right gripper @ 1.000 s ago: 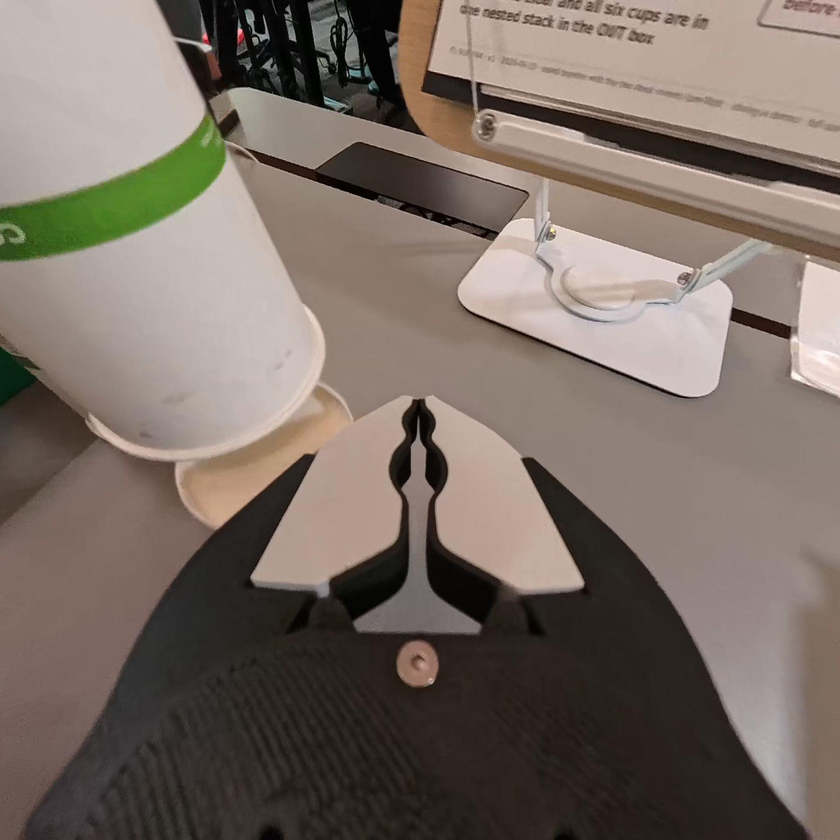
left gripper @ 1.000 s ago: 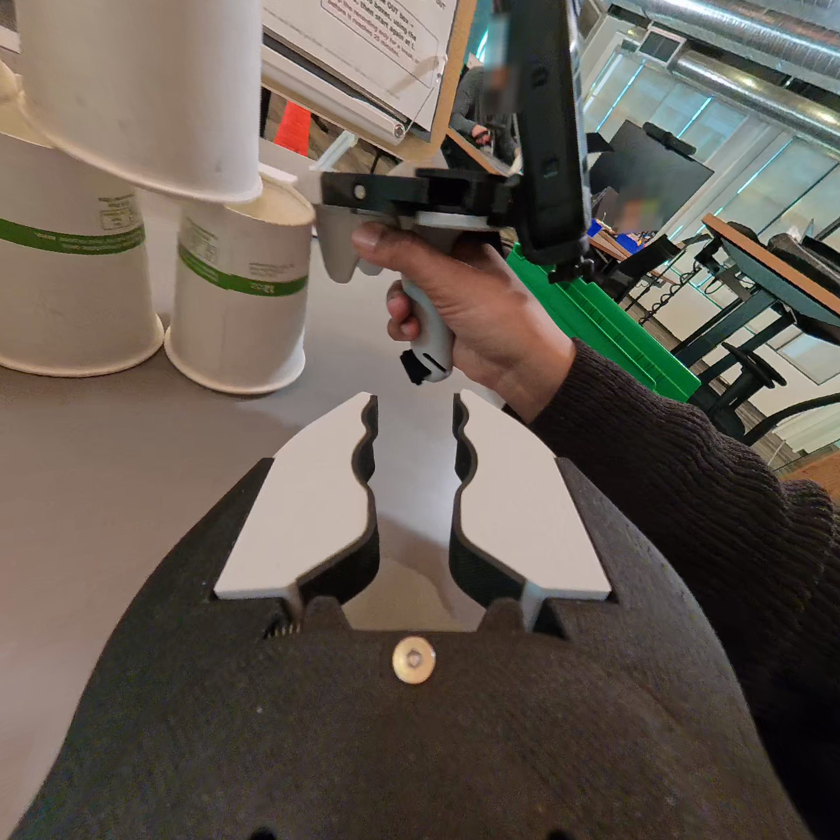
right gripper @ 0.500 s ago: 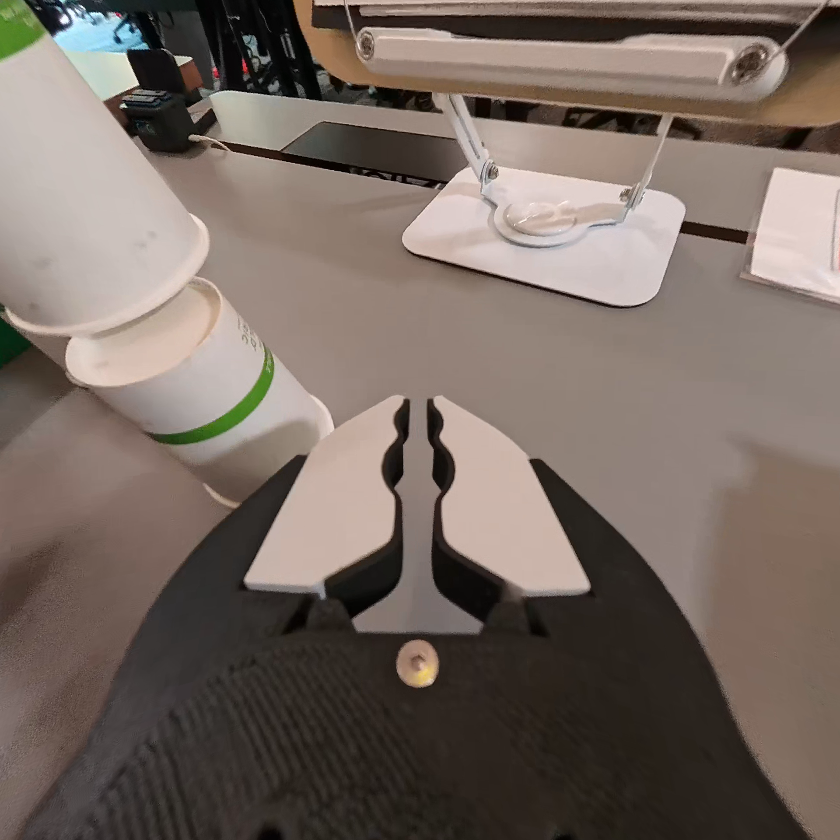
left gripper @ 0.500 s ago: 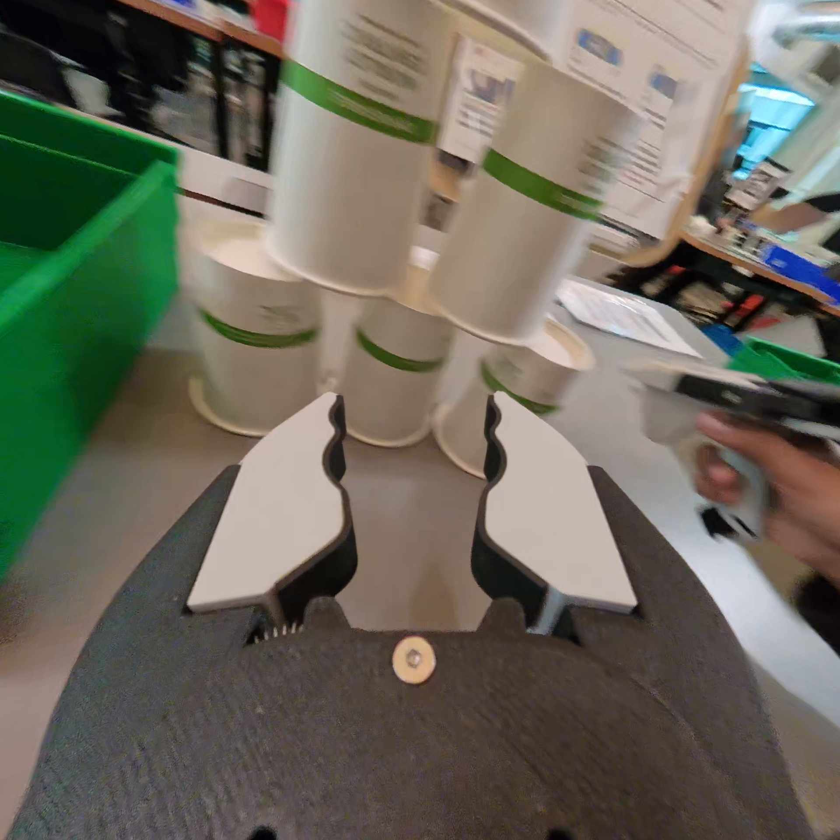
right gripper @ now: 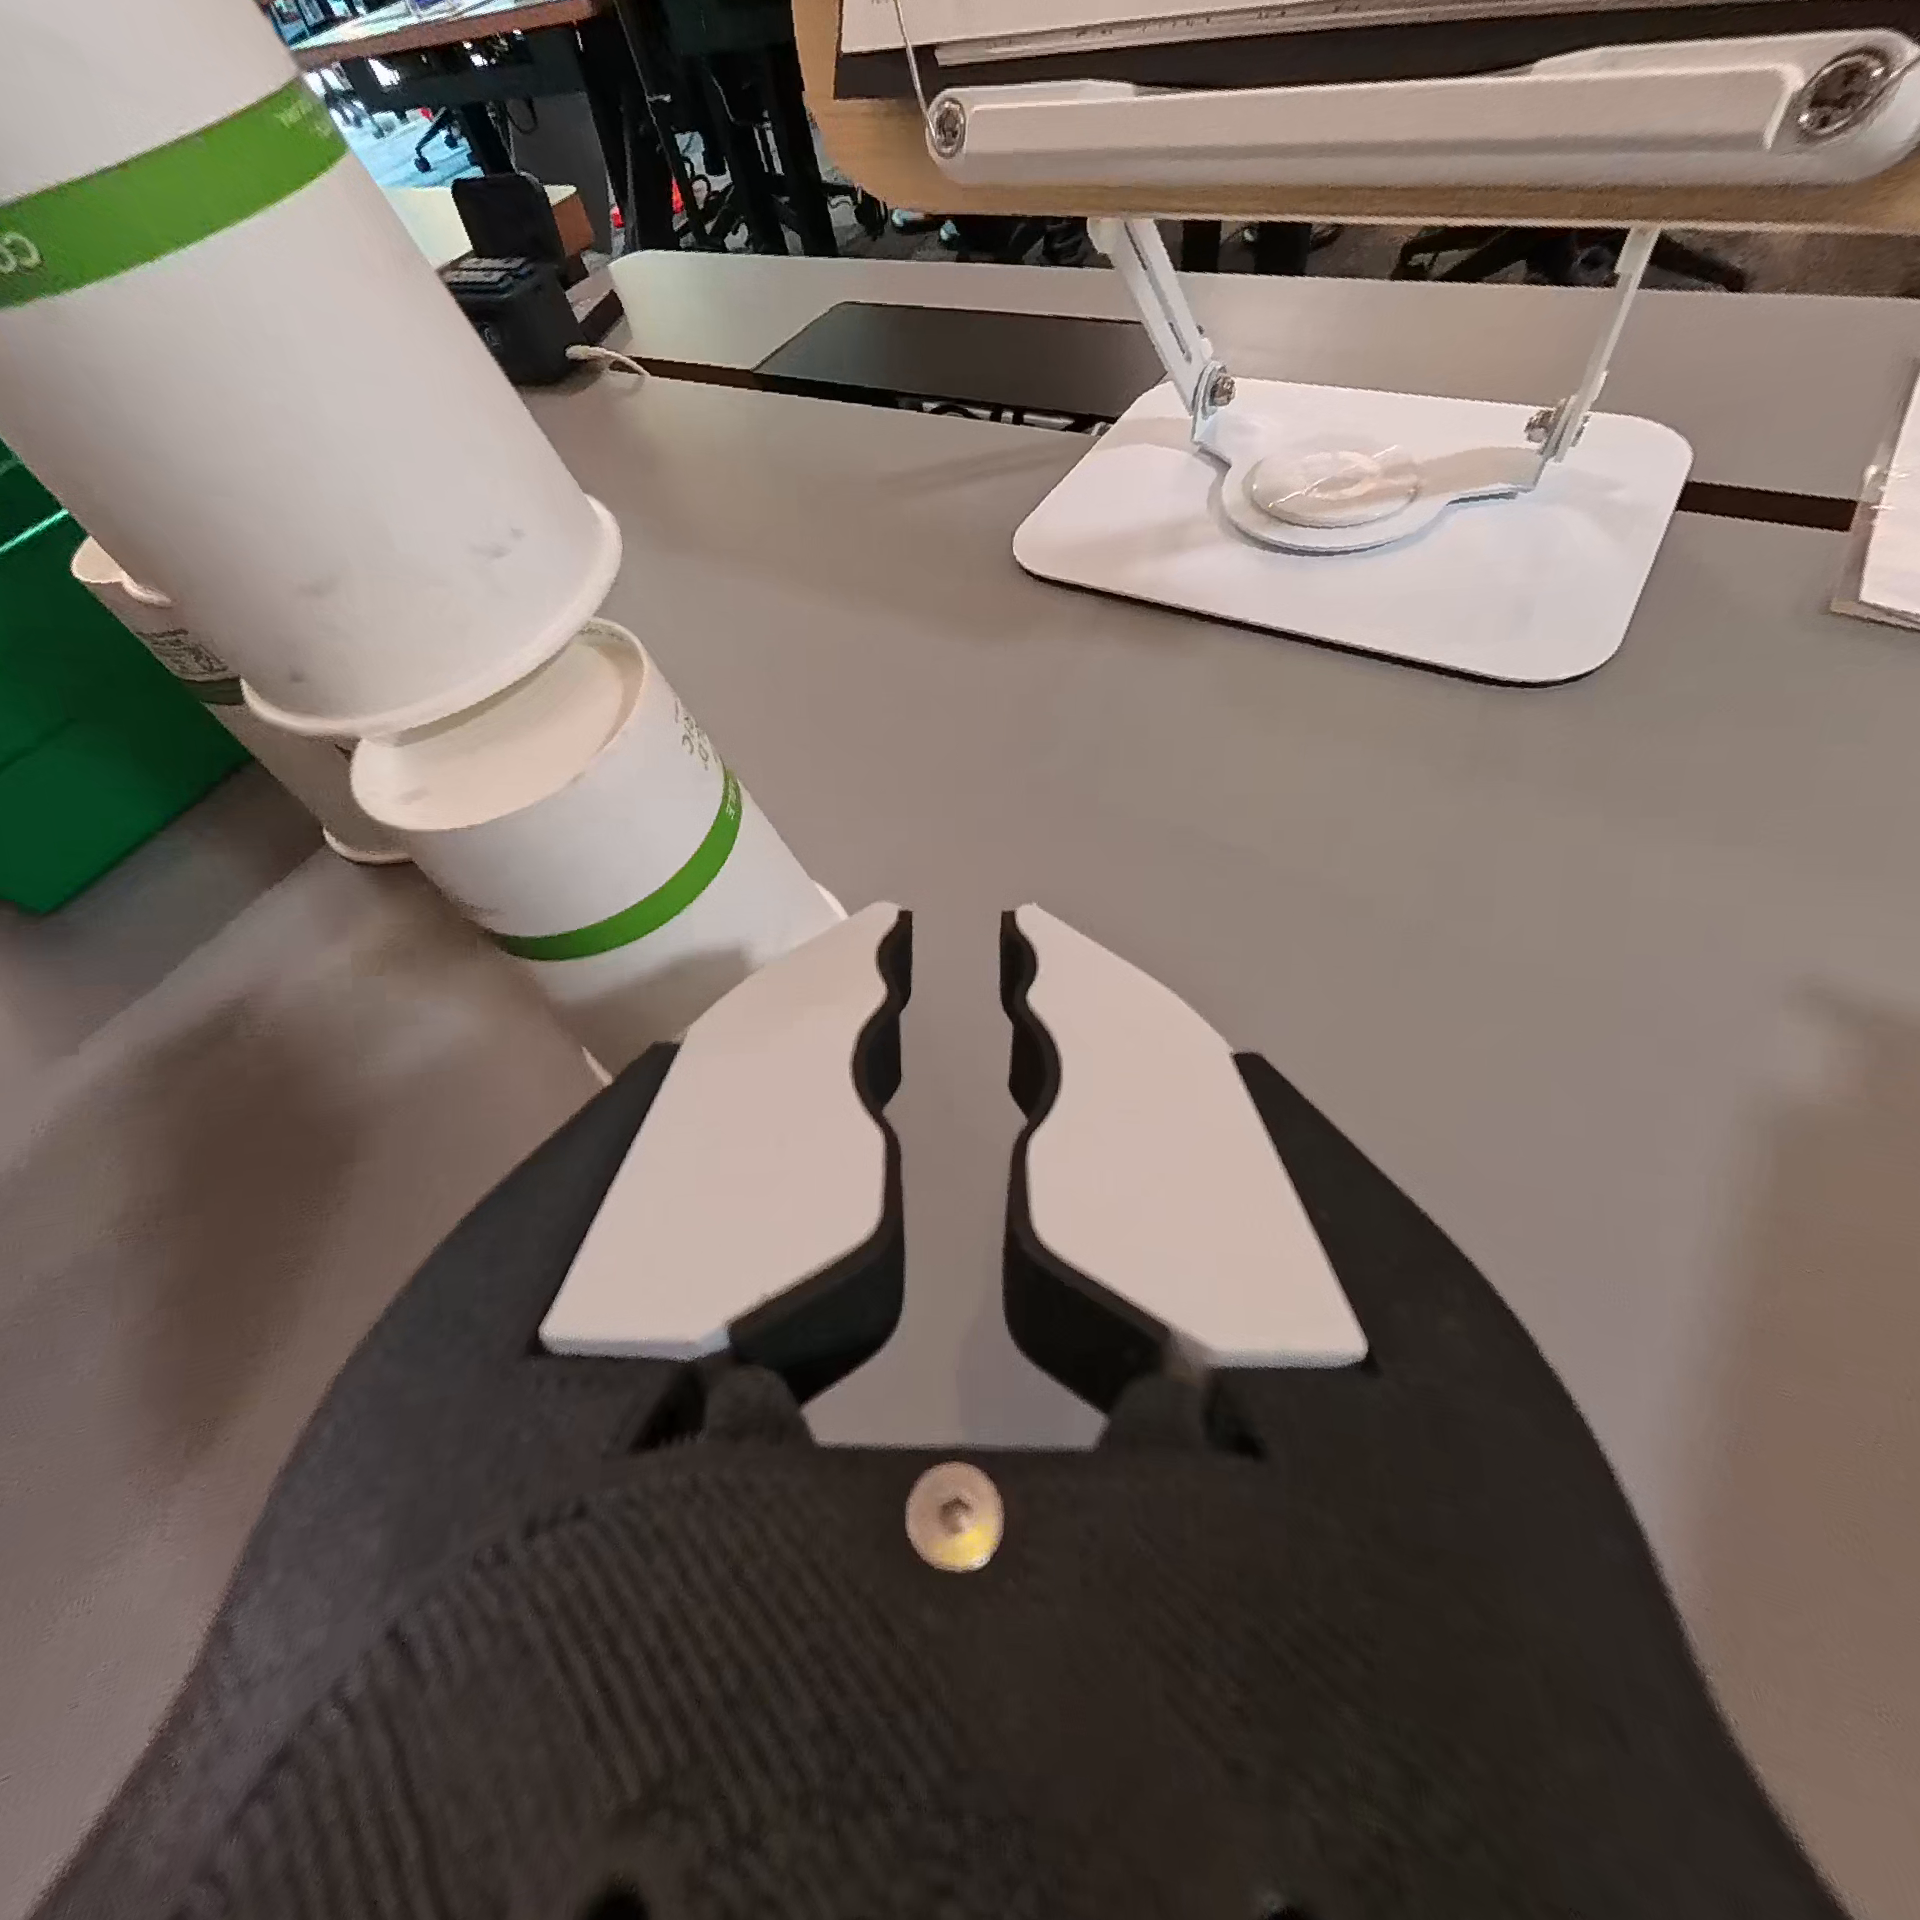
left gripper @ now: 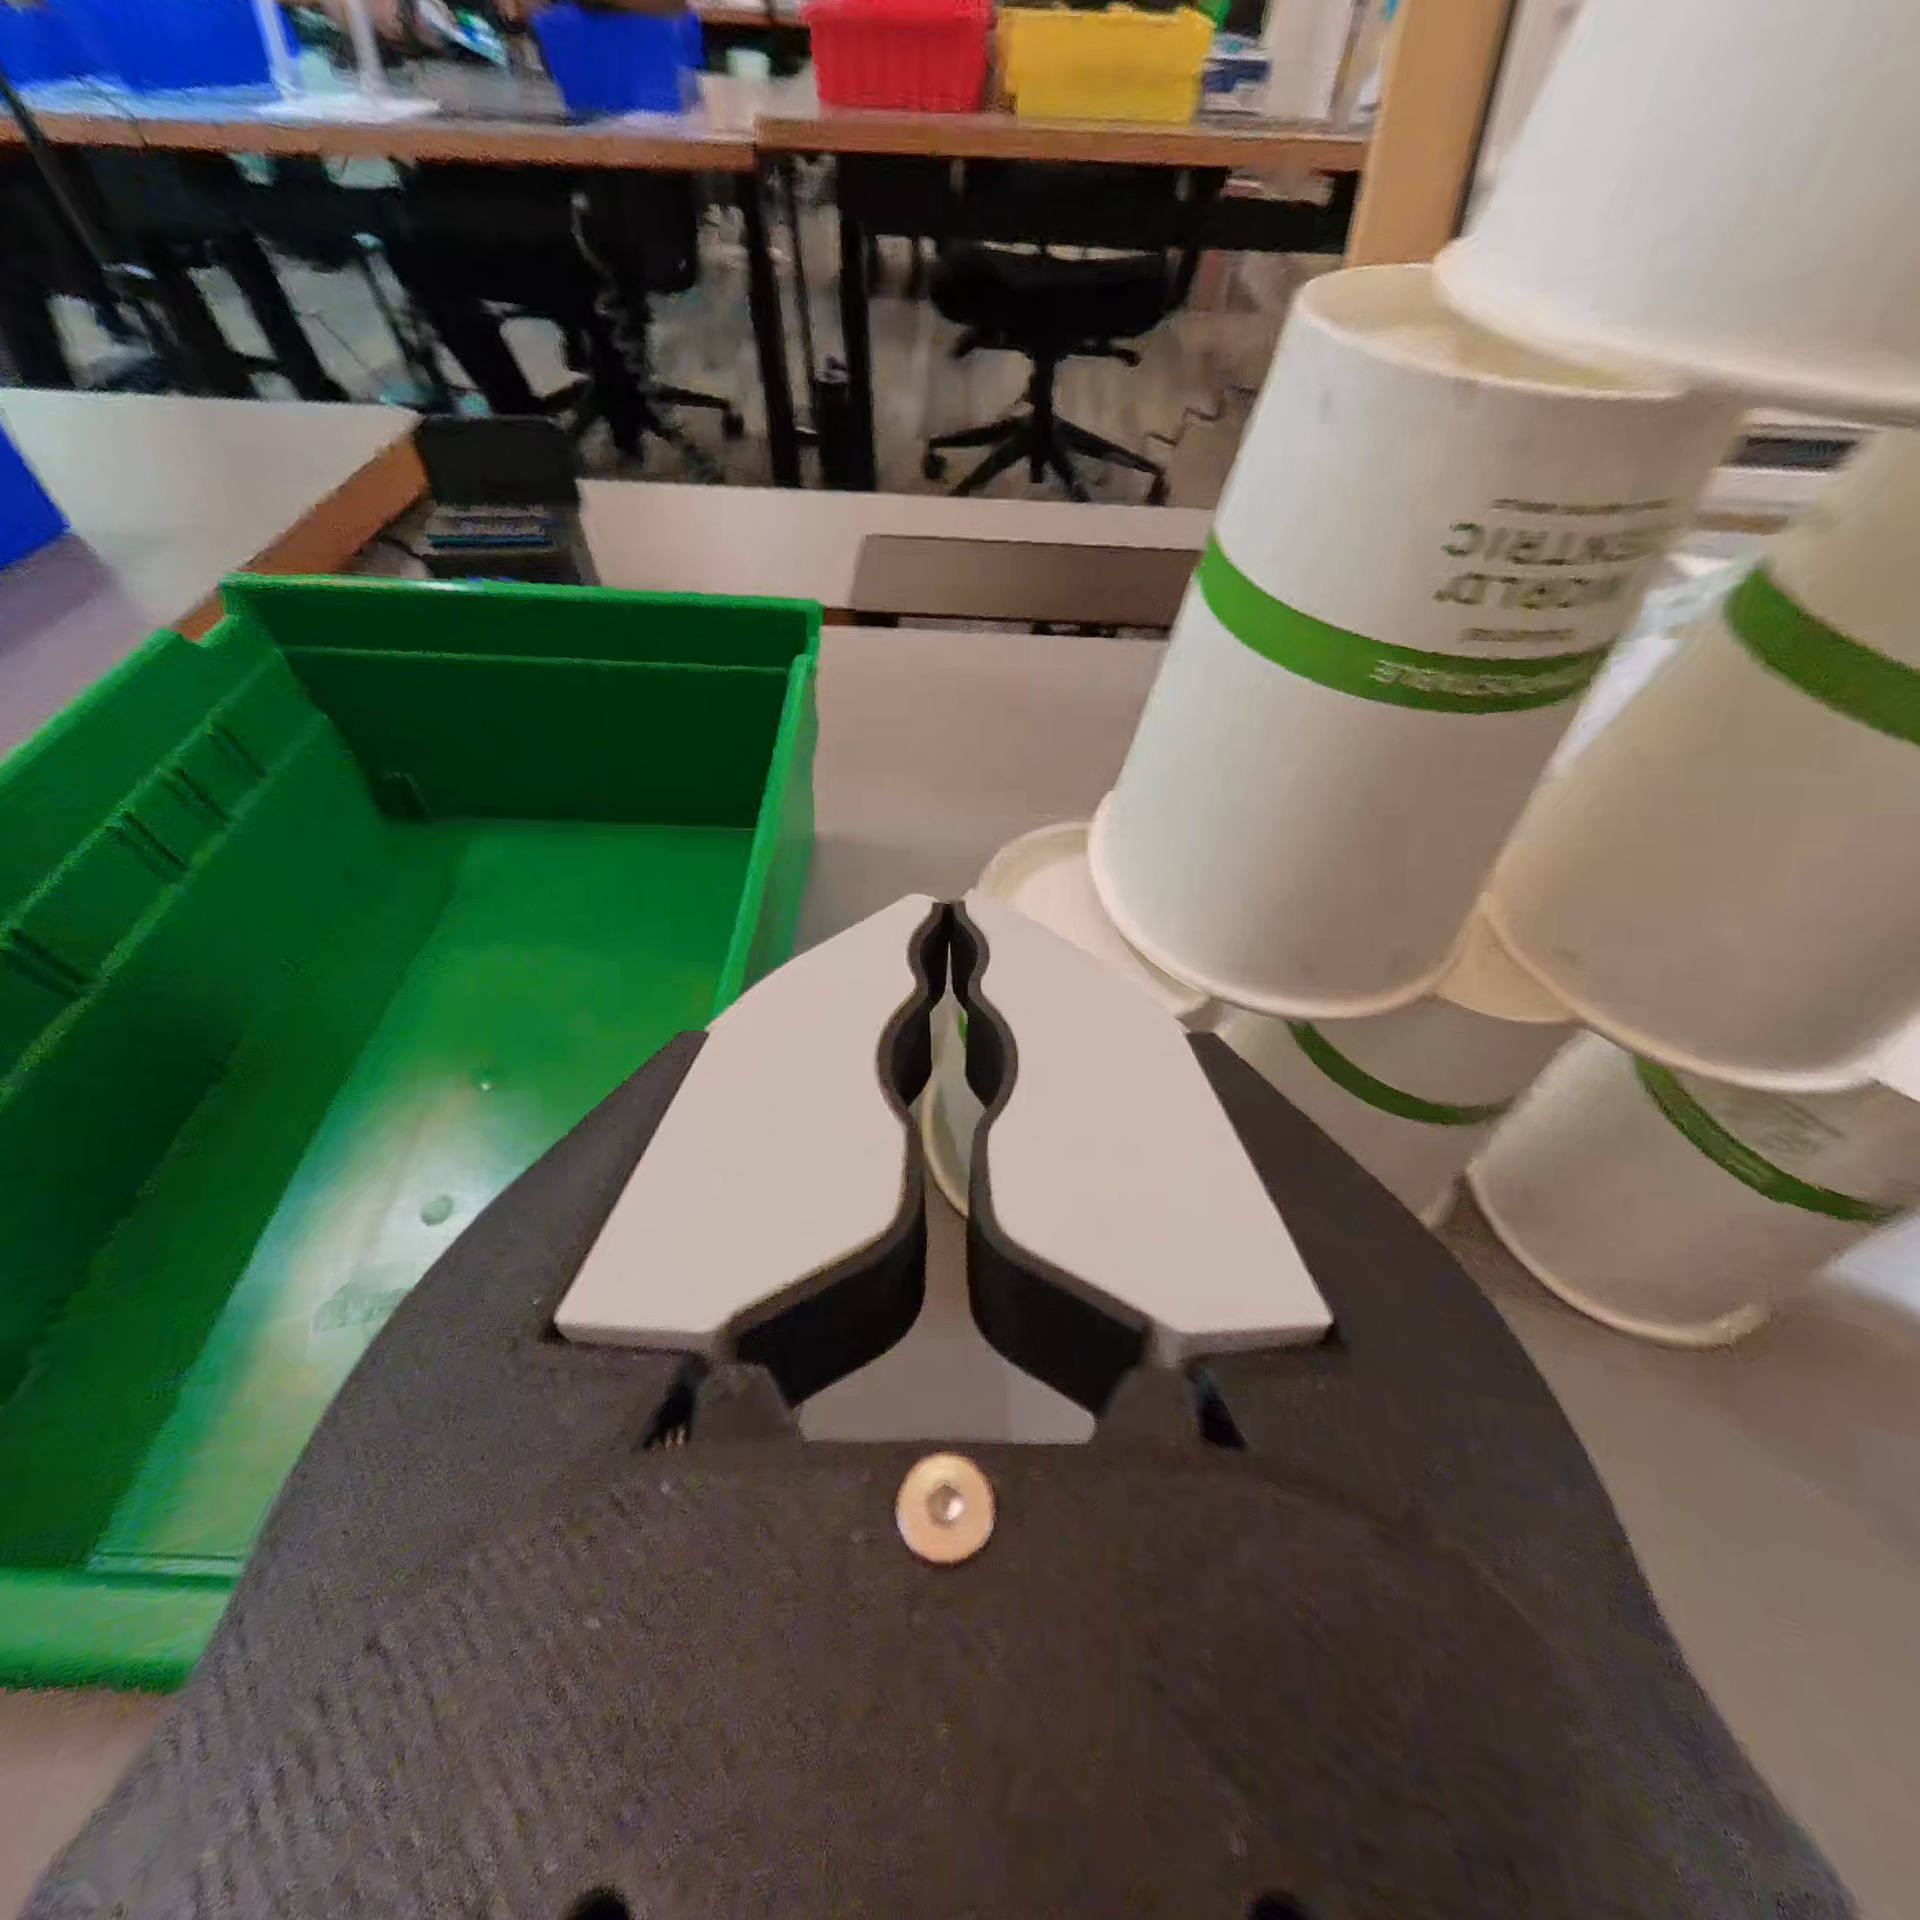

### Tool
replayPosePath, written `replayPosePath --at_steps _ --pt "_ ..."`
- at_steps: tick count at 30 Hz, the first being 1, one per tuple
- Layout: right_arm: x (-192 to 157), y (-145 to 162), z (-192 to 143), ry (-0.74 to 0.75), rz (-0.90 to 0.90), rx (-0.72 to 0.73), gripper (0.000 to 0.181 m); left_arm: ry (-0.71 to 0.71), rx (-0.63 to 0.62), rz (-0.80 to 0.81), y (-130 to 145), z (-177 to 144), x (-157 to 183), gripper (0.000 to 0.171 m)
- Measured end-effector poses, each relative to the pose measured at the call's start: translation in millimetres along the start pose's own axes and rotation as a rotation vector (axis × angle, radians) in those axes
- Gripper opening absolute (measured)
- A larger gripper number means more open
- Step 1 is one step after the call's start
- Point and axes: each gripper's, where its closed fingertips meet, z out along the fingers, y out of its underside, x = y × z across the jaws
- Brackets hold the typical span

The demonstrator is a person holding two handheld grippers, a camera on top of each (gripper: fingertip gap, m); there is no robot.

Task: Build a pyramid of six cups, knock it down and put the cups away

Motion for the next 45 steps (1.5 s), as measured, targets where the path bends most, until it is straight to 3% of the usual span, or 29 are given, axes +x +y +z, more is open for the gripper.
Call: replayPosePath --at_steps 6,18,30,32,34,38,40,45 --pt "3.5 6.3 -12.9 0.003 0.006 -0.001 0.016 -0.125 -0.037 0.111 19.4 29.0 -17.5 0.001" --pt "3.5 13.7 -12.8 -0.009 0.020 -0.019 0.016 -0.042 -0.066 0.084 22.8 40.2 -14.7 0.002" --pt "4.9 21.2 -23.9 0.002 0.030 -0.022 0.016 -0.140 -0.223 0.144 45.7 59.7 -20.1 0.001" --pt "6.0 22.5 -26.9 0.006 0.025 -0.024 0.015 -0.020 -0.209 0.114 45.4 67.7 -1.6 0.001" --pt "11.5 20.2 -32.9 0.024 0.023 -0.013 0.015 0.265 -0.185 0.100 38.4 66.1 49.4 0.001" --pt "37.8 9.9 -54.7 0.093 0.047 0.037 0.014 0.599 -0.197 0.427 45.9 32.9 149.1 0.003" --pt "53.8 7.1 -66.8 0.123 0.075 0.061 0.014 0.702 -0.202 0.486 52.6 18.0 179.7 0.003" --pt "81.0 8.1 -84.0 0.165 0.135 0.087 0.014 0.763 -0.197 0.450 52.4 5.3 181.2 0.001"
